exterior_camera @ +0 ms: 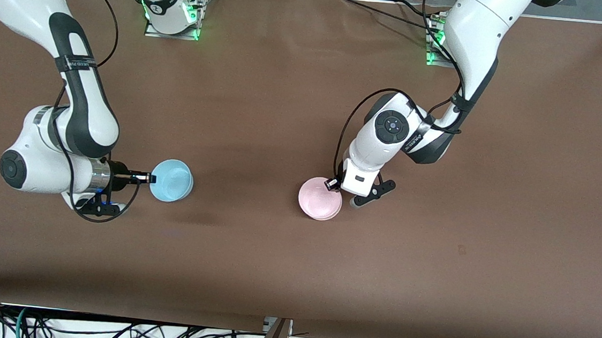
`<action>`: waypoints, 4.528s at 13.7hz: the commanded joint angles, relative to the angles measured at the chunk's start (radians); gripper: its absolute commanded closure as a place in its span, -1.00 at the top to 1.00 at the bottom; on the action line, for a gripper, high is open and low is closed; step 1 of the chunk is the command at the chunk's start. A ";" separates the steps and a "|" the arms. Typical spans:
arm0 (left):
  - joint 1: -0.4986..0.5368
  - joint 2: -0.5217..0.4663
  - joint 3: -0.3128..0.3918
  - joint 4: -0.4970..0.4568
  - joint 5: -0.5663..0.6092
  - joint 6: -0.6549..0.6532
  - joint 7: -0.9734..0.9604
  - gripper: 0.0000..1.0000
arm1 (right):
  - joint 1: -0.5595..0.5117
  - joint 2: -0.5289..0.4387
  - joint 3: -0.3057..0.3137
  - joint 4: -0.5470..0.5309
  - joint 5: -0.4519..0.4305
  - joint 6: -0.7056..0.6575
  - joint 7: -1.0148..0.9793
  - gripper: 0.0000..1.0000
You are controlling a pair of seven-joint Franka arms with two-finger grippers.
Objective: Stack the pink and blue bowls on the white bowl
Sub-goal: 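Release the pink bowl with the left gripper while the right gripper lifts blue, then carry the blue bowl onto the pink bowl while the left gripper withdraws, then lower the blue bowl into the pink bowl with the right gripper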
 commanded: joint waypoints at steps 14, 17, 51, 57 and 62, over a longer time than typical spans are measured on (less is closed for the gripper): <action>-0.001 0.023 0.004 0.035 0.036 -0.004 -0.024 0.35 | 0.086 -0.010 0.102 0.035 0.015 0.023 0.322 -1.00; 0.022 0.013 0.004 0.112 0.033 -0.071 -0.024 0.34 | 0.151 -0.009 0.113 0.035 0.012 0.088 0.474 -1.00; 0.434 -0.234 0.007 0.560 0.131 -0.975 1.229 1.00 | 0.557 0.241 0.054 0.255 -0.112 0.475 0.947 -1.00; 0.432 -0.232 -0.002 0.560 0.130 -0.973 1.222 1.00 | 0.559 0.251 0.054 0.255 -0.110 0.497 0.947 -1.00; 0.426 -0.232 -0.001 0.560 0.131 -0.973 1.220 1.00 | 0.565 0.257 0.054 0.255 -0.112 0.500 0.947 -1.00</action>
